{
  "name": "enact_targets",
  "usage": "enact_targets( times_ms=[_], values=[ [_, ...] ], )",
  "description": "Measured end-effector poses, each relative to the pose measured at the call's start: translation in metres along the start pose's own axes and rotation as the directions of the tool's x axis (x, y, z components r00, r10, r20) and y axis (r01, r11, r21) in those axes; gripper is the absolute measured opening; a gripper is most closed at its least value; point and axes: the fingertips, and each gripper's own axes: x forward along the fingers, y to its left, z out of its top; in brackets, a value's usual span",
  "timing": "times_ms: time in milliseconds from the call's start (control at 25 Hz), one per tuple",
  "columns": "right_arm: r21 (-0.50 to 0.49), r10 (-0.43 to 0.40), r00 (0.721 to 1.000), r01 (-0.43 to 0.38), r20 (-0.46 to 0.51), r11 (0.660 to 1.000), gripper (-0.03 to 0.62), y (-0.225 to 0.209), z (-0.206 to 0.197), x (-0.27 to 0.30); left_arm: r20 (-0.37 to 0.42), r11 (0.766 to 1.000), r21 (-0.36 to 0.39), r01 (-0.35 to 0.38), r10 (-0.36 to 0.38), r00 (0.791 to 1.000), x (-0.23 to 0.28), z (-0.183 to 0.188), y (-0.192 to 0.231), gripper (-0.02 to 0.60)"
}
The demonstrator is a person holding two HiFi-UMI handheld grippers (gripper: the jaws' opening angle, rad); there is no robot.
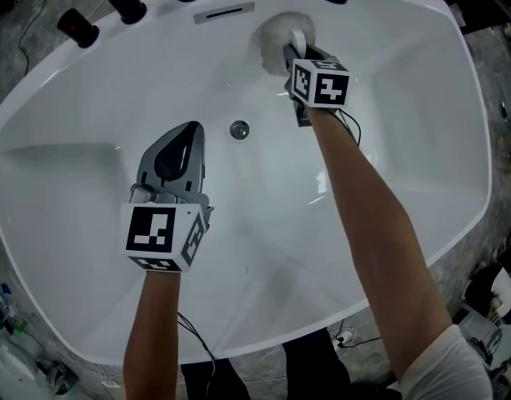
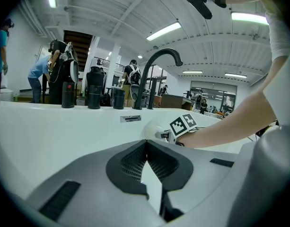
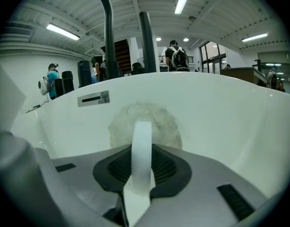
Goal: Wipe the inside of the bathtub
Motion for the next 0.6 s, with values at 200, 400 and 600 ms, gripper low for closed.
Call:
enact_targets(
  times_ms=[200,400,600],
  values=[
    [-0.005,0.016,1.000,-0.016,-0.004,1.000,0.095,0.039,-0.001,0.004,0.010,1.000,-0.014,-0.019,0.019,1.000,-0.023,-0.003,0.024,0.012],
    [-0.007,0.014,1.000,-0.014,-0.007,1.000,0.095,0.067,-0.004,0.007,0.015,0.999,-0.026,-0.039,0.039,0.999,-0.046,-0.009,0.050,0.012],
    [0.008,0.032,0.999,-0.031,-0.013,0.999,0.095,0.101,-0.012,0.013,0.009,0.998,-0.036,-0.053,0.053,0.999,-0.066,-0.018,0.073,0.012]
  ],
)
